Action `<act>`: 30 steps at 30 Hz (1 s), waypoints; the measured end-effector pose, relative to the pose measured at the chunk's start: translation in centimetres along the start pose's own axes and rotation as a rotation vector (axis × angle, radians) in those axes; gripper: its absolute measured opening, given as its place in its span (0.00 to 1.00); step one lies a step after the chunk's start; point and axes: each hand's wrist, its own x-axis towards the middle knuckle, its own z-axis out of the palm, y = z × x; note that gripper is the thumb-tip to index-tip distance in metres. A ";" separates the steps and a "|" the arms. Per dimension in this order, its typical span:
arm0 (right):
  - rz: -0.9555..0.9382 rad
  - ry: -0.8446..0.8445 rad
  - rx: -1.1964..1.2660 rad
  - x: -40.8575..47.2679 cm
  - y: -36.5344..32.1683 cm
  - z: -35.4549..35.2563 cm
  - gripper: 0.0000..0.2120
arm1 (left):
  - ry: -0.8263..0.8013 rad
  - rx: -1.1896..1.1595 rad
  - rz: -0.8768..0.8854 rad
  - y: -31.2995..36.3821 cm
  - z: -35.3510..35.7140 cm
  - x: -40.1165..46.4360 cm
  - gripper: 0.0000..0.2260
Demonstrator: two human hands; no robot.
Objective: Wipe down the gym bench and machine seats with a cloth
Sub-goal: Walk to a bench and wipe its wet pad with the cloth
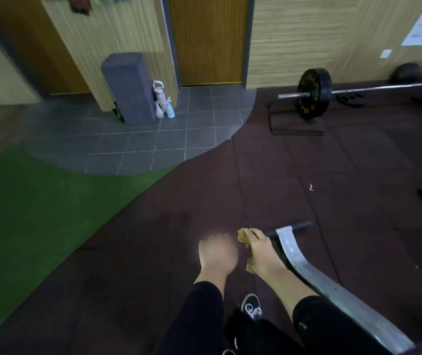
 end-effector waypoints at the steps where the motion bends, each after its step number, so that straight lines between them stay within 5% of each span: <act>1: -0.004 0.003 -0.014 1.1 -0.4 -0.1 0.42 | -0.003 -0.006 -0.002 -0.4 -0.5 1.0 0.19; 20: 0.036 -0.029 -0.041 33.3 -6.0 -10.6 0.34 | 0.005 0.001 -0.047 -7.1 -15.1 31.0 0.18; 30: 0.182 0.072 0.064 48.8 -2.3 -16.7 0.26 | -0.049 0.148 0.177 -3.9 -22.9 50.5 0.18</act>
